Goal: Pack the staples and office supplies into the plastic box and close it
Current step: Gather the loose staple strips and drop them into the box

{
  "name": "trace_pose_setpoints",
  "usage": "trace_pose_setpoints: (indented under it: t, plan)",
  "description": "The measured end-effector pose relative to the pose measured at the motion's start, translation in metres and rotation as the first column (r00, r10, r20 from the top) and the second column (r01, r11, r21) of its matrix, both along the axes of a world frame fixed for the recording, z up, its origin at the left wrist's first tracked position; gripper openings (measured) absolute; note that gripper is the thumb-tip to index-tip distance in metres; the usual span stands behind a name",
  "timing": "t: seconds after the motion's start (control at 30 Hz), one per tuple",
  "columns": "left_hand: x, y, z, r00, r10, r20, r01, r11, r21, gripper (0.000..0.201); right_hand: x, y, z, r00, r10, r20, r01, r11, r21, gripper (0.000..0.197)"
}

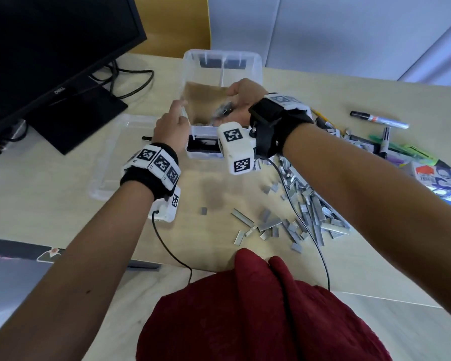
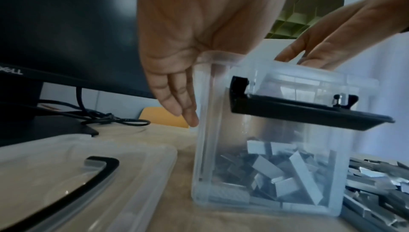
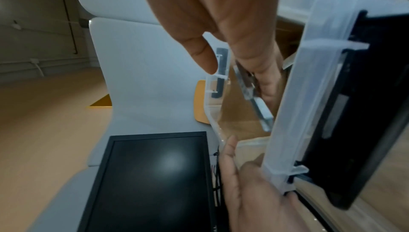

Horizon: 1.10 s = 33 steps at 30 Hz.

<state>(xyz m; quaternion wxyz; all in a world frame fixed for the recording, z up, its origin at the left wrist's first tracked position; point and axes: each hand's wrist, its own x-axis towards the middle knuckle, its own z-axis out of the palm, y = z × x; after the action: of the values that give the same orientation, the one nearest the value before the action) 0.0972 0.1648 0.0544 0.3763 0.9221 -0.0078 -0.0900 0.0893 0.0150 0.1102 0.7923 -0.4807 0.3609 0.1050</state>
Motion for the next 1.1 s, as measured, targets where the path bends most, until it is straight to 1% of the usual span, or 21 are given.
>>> trace_pose_setpoints:
  t: [0.07, 0.1, 0.13, 0.2, 0.3, 0.37, 0.43, 0.5, 0.57, 0.6, 0.63, 0.67, 0.73, 0.77, 0.8, 0.83, 0.87, 0.93, 0.97, 1.03, 1.1]
  plan:
    - [-0.002, -0.001, -0.002, 1.0, 0.01, 0.021, -0.01, 1.0, -0.009, 0.049, 0.014, -0.01, -0.023, 0.997, 0.07, -0.011, -0.071, 0.994, -0.078, 0.037]
    - [-0.002, -0.001, -0.003, 0.999, 0.007, 0.031, -0.007, 1.0, -0.022, 0.048, 0.023, -0.015, -0.036, 0.993, 0.114, -0.009, -0.115, 0.992, -0.058, 0.036]
    - [-0.003, -0.001, -0.002, 0.999, 0.007, 0.033, -0.006, 0.999, -0.034, 0.048, 0.026, -0.017, -0.043, 0.988, 0.156, -0.004, -0.156, 0.986, -0.056, 0.03]
    - [-0.002, 0.0, -0.003, 0.999, 0.001, 0.046, 0.001, 1.0, -0.031, 0.048, 0.012, -0.01, -0.027, 0.983, 0.174, 0.056, -0.171, 0.984, -0.054, 0.006]
    - [-0.005, -0.001, -0.001, 0.994, 0.001, 0.113, -0.004, 1.0, 0.02, 0.042, -0.009, -0.012, -0.015, 0.976, 0.17, 0.137, -0.162, 0.984, -0.072, 0.013]
    - [-0.009, -0.001, 0.001, 0.973, 0.057, 0.222, -0.058, 0.998, -0.001, 0.037, -0.024, -0.016, -0.011, 0.937, 0.288, 0.2, -0.263, 0.955, -0.14, 0.014]
    - [-0.016, -0.001, 0.004, 0.917, 0.056, 0.395, -0.079, 0.996, 0.042, 0.034, -0.043, -0.019, -0.007, 0.884, 0.428, 0.189, -0.368, 0.886, -0.283, 0.012]
    - [-0.025, -0.001, 0.006, 0.853, -0.011, 0.522, -0.041, 0.995, 0.089, 0.027, -0.061, -0.022, -0.011, 0.827, 0.54, 0.157, -0.424, 0.783, -0.455, 0.018]
    - [-0.038, -0.003, 0.006, 0.8, -0.138, 0.584, 0.063, 0.987, 0.148, 0.018, -0.077, -0.023, -0.019, 0.778, 0.619, 0.108, -0.459, 0.677, -0.576, 0.021]
    - [-0.045, -0.005, 0.005, 0.786, -0.209, 0.581, 0.128, 0.976, 0.178, 0.016, -0.083, -0.024, -0.025, 0.744, 0.665, 0.055, -0.489, 0.6, -0.633, 0.019]
    - [-0.052, -0.007, 0.002, 0.794, -0.276, 0.542, 0.196, 0.96, 0.201, 0.016, -0.088, -0.024, -0.032, 0.693, 0.72, -0.035, -0.537, 0.483, -0.692, 0.016]
    - [-0.059, -0.008, -0.002, 0.819, -0.346, 0.457, 0.265, 0.936, 0.232, 0.017, -0.093, -0.023, -0.039, 0.622, 0.768, -0.153, -0.591, 0.332, -0.736, 0.013]
    - [-0.072, -0.01, -0.011, 0.859, -0.469, 0.205, 0.38, 0.853, 0.358, 0.02, -0.103, -0.022, -0.056, 0.475, 0.8, -0.366, -0.651, 0.04, -0.758, 0.016]
    - [-0.076, -0.009, -0.017, 0.864, -0.501, 0.054, 0.431, 0.79, 0.437, 0.02, -0.109, -0.021, -0.064, 0.418, 0.79, -0.449, -0.665, -0.071, -0.743, 0.018]
    - [-0.08, -0.008, -0.023, 0.858, -0.503, -0.1, 0.48, 0.718, 0.505, 0.018, -0.115, -0.019, -0.071, 0.375, 0.773, -0.511, -0.667, -0.157, -0.728, 0.02]
    - [-0.084, -0.008, -0.027, 0.848, -0.476, -0.234, 0.519, 0.652, 0.553, 0.015, -0.119, -0.017, -0.079, 0.349, 0.756, -0.554, -0.663, -0.219, -0.716, 0.022]
    - [-0.087, -0.006, -0.032, 0.841, -0.434, -0.323, 0.538, 0.606, 0.586, 0.015, -0.123, -0.014, -0.087, 0.339, 0.741, -0.579, -0.657, -0.254, -0.71, 0.023]
    - [-0.091, -0.006, -0.04, 0.836, -0.365, -0.41, 0.549, 0.564, 0.617, 0.028, -0.13, -0.009, -0.1, 0.323, 0.721, -0.613, -0.645, -0.306, -0.701, 0.029]
    - [-0.094, -0.007, -0.043, 0.838, -0.351, -0.417, 0.545, 0.571, 0.614, 0.033, -0.132, -0.007, -0.104, 0.31, 0.714, -0.628, -0.632, -0.339, -0.697, 0.031]
    - [-0.099, -0.01, -0.047, 0.847, -0.36, -0.391, 0.531, 0.588, 0.61, 0.03, -0.135, -0.003, -0.109, 0.303, 0.711, -0.634, -0.592, -0.381, -0.71, 0.03]
    - [-0.102, -0.012, -0.049, 0.851, -0.384, -0.359, 0.525, 0.593, 0.611, 0.022, -0.135, -0.004, -0.112, 0.326, 0.718, -0.615, -0.563, -0.375, -0.736, 0.022]
